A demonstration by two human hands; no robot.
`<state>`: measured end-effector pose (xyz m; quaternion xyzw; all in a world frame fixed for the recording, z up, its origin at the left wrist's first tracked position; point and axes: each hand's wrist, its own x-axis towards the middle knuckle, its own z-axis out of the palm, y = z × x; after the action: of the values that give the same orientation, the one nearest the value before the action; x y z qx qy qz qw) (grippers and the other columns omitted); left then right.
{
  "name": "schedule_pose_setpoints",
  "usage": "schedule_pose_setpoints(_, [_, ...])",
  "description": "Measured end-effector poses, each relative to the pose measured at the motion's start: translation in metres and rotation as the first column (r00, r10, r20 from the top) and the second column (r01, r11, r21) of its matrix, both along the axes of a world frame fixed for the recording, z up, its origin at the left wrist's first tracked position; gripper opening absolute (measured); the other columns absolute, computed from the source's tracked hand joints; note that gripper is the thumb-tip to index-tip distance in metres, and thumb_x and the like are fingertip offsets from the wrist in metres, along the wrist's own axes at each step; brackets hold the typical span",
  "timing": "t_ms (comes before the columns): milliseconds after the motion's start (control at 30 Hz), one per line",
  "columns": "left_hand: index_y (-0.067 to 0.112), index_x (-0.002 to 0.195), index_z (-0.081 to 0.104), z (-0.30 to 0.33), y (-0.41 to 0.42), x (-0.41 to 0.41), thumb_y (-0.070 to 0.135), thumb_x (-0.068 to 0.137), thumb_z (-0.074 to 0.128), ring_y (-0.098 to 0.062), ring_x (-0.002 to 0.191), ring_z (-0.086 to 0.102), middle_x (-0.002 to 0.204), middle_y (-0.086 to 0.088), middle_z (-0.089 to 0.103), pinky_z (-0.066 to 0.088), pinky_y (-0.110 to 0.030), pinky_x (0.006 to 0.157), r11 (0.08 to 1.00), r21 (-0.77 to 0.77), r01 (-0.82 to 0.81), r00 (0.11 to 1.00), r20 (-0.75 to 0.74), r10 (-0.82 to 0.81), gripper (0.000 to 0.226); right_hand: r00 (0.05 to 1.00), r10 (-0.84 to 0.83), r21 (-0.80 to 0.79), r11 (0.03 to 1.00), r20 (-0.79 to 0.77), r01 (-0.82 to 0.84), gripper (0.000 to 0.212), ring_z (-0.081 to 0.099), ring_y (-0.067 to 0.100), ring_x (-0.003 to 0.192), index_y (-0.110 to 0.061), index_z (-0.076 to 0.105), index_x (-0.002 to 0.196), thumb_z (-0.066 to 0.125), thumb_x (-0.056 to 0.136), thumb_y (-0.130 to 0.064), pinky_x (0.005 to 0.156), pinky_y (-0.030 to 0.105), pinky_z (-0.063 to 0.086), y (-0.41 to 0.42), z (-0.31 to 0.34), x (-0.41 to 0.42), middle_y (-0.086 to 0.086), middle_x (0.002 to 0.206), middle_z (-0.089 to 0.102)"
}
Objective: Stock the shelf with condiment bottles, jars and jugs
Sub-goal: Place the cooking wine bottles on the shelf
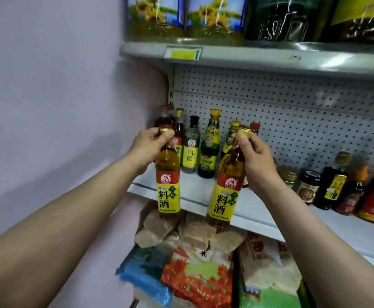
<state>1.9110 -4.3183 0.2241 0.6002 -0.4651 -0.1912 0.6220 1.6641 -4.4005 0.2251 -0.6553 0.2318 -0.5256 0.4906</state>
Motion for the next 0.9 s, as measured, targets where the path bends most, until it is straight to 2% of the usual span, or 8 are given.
schedule_pose_setpoints(100, [0.018, 0.091, 0.069, 0.009, -0.039, 0.032, 0.044, 0.092, 0.062, -0.016, 0.078, 0.073, 0.085, 0.002, 0.076, 0.055, -0.037, 0.073, 0.999, 0.022, 0.027, 0.999, 0.027, -0.027, 0.027, 0.999, -0.040, -0.012, 0.999, -0.005, 0.040, 0.017, 0.072, 0.017, 0.081, -0.024, 0.066, 0.098, 0.052, 0.102, -0.032, 0.068, 0.030, 0.059, -0.033, -0.001, 0.025, -0.003, 0.090, 0.074])
schedule_pose_setpoints(233, [0.019, 0.092, 0.070, 0.014, -0.092, 0.068, 0.042, 0.091, 0.064, -0.027, 0.096, 0.070, 0.095, -0.004, 0.075, 0.054, -0.047, 0.091, 0.996, 0.046, 0.079, 0.994, 0.068, -0.082, 0.023, 0.995, -0.092, -0.021, 0.996, -0.046, 0.091, 0.015, 0.072, 0.012, 0.089, -0.030, 0.065, 0.100, 0.050, 0.102, -0.032, 0.075, 0.028, 0.059, -0.068, -0.012, 0.059, -0.010, 0.094, 0.075])
schedule_pose_setpoints(333, [0.025, 0.095, 0.066, 0.016, -0.123, 0.089, 0.041, 0.091, 0.062, -0.024, 0.087, 0.070, 0.098, -0.001, 0.074, 0.058, -0.035, 0.071, 0.989, 0.075, 0.129, 0.985, 0.107, -0.137, 0.017, 0.990, -0.124, -0.050, 0.991, -0.073, 0.120, 0.016, 0.070, 0.016, 0.097, -0.028, 0.066, 0.104, 0.050, 0.102, -0.030, 0.081, 0.029, 0.057, -0.090, -0.017, 0.084, -0.005, 0.100, 0.074])
schedule_pose_setpoints(367, [0.026, 0.098, 0.065, 0.014, -0.132, 0.095, 0.043, 0.092, 0.061, -0.008, 0.074, 0.064, 0.100, 0.001, 0.074, 0.057, -0.038, 0.070, 0.985, 0.093, 0.147, 0.980, 0.120, -0.158, 0.018, 0.990, -0.124, -0.057, 0.991, -0.073, 0.120, 0.017, 0.070, 0.019, 0.099, -0.024, 0.066, 0.107, 0.050, 0.103, -0.029, 0.082, 0.032, 0.058, -0.096, -0.018, 0.091, -0.002, 0.102, 0.074])
schedule_pose_setpoints(400, [0.026, 0.102, 0.064, 0.012, -0.140, 0.101, 0.044, 0.092, 0.059, -0.026, 0.082, 0.067, 0.104, 0.001, 0.073, 0.055, -0.047, 0.077, 0.981, 0.111, 0.158, 0.977, 0.127, -0.171, 0.020, 0.990, -0.123, -0.056, 0.991, -0.071, 0.119, 0.020, 0.069, 0.024, 0.101, -0.019, 0.065, 0.111, 0.050, 0.103, -0.029, 0.084, 0.037, 0.059, -0.102, -0.018, 0.099, 0.003, 0.103, 0.074])
schedule_pose_setpoints(433, [0.026, 0.104, 0.063, 0.010, -0.148, 0.106, 0.043, 0.093, 0.059, -0.022, 0.096, 0.050, 0.108, 0.000, 0.072, 0.050, -0.054, 0.088, 0.980, 0.119, 0.161, 0.976, 0.126, -0.176, 0.021, 0.989, -0.128, -0.053, 0.991, -0.069, 0.124, 0.023, 0.068, 0.027, 0.102, -0.016, 0.063, 0.115, 0.050, 0.102, -0.029, 0.089, 0.045, 0.058, -0.107, -0.019, 0.106, 0.008, 0.106, 0.072])
schedule_pose_setpoints(533, [0.027, 0.099, 0.065, 0.006, -0.171, 0.118, 0.041, 0.093, 0.059, -0.023, 0.097, 0.069, 0.105, 0.001, 0.072, 0.049, -0.052, 0.099, 0.982, 0.093, 0.163, 0.979, 0.109, -0.173, 0.016, 0.986, -0.150, -0.097, 0.985, -0.077, 0.142, 0.020, 0.065, 0.029, 0.105, -0.024, 0.062, 0.116, 0.050, 0.102, -0.032, 0.095, 0.056, 0.051, -0.116, -0.024, 0.123, 0.010, 0.110, 0.069])
schedule_pose_setpoints(900, [0.029, 0.107, 0.066, -0.004, -0.194, 0.115, 0.039, 0.093, 0.062, -0.018, 0.108, 0.065, 0.111, 0.001, 0.071, 0.048, -0.045, 0.102, 0.975, 0.065, 0.213, 0.972, 0.090, -0.218, 0.018, 0.978, -0.191, -0.193, 0.966, -0.087, 0.171, 0.023, 0.063, 0.026, 0.104, -0.016, 0.059, 0.120, 0.047, 0.104, -0.028, 0.092, 0.049, 0.054, -0.124, -0.042, 0.132, 0.009, 0.109, 0.065])
